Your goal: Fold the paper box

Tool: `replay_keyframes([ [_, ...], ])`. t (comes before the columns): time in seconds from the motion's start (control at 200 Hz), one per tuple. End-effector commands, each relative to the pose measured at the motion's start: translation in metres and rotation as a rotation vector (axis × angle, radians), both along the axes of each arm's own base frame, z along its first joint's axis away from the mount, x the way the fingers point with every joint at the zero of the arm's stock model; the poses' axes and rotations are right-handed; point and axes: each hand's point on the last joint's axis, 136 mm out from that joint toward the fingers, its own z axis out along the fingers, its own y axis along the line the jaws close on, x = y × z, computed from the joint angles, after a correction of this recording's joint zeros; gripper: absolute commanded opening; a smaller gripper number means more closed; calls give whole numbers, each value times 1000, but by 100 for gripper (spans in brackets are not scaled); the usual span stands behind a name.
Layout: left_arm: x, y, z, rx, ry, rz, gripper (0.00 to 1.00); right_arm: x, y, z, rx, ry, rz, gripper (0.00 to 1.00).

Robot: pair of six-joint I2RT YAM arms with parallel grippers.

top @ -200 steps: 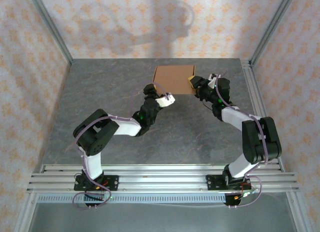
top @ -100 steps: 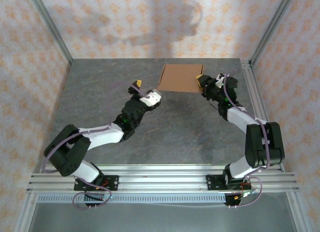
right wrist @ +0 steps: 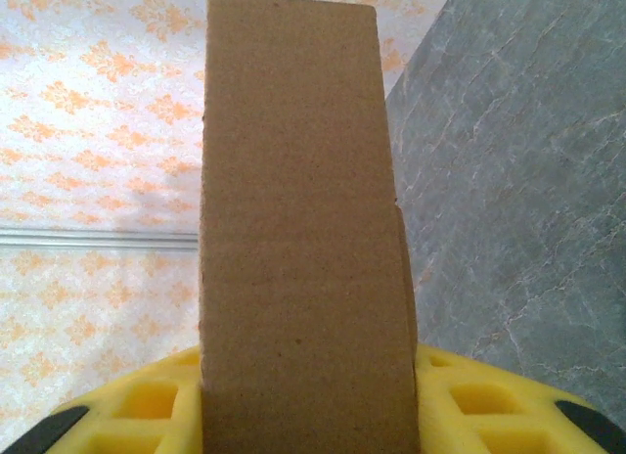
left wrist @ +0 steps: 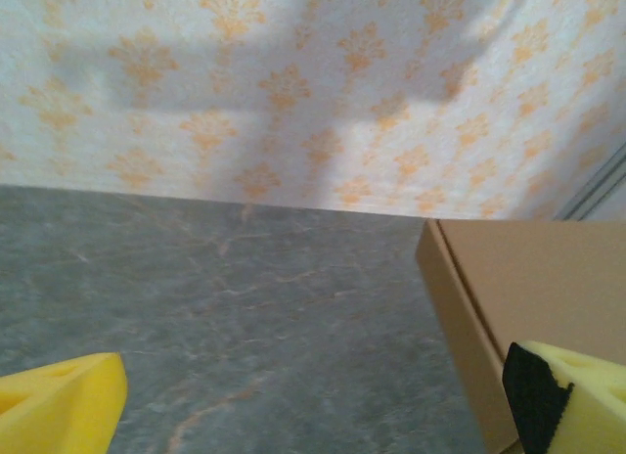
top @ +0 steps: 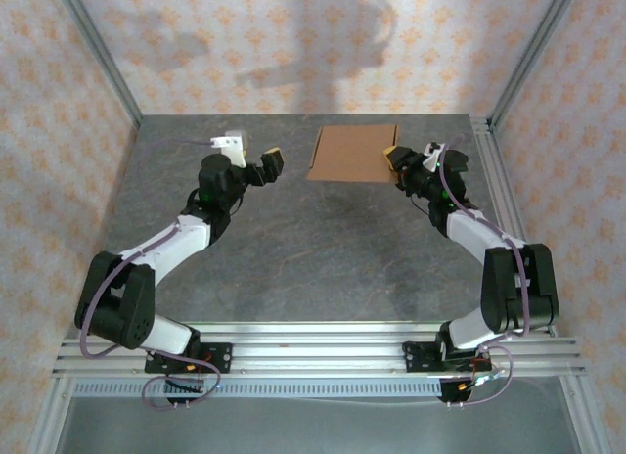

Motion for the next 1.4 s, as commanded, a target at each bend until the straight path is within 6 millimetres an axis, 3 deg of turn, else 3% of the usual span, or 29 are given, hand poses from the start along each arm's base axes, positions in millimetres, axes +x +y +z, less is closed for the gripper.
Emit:
replay_keyframes([
  [0.0, -7, -8, -18, -35, 81, -44, 100, -6, 0, 23, -10, -62, 23, 36],
  [0.11, -9, -1, -16, 142, -9, -51, 100, -8, 1, 25, 4, -41, 32, 36],
  [0.37, -10, -10, -7, 400, -314, -121, 100, -18, -8, 34, 83, 22, 39, 31],
  [0.781, -35, -77, -23, 920, -555, -262, 100, -55, -4, 54, 89, 112, 106, 29],
  [1.161, -68, -108, 0, 1027, -735, -304, 96, -71, 8, 58, 158, 219, 200, 27],
  [1.396, -84, -118, 16, 1009, -797, -343, 88, -80, 12, 53, 141, 267, 247, 27],
])
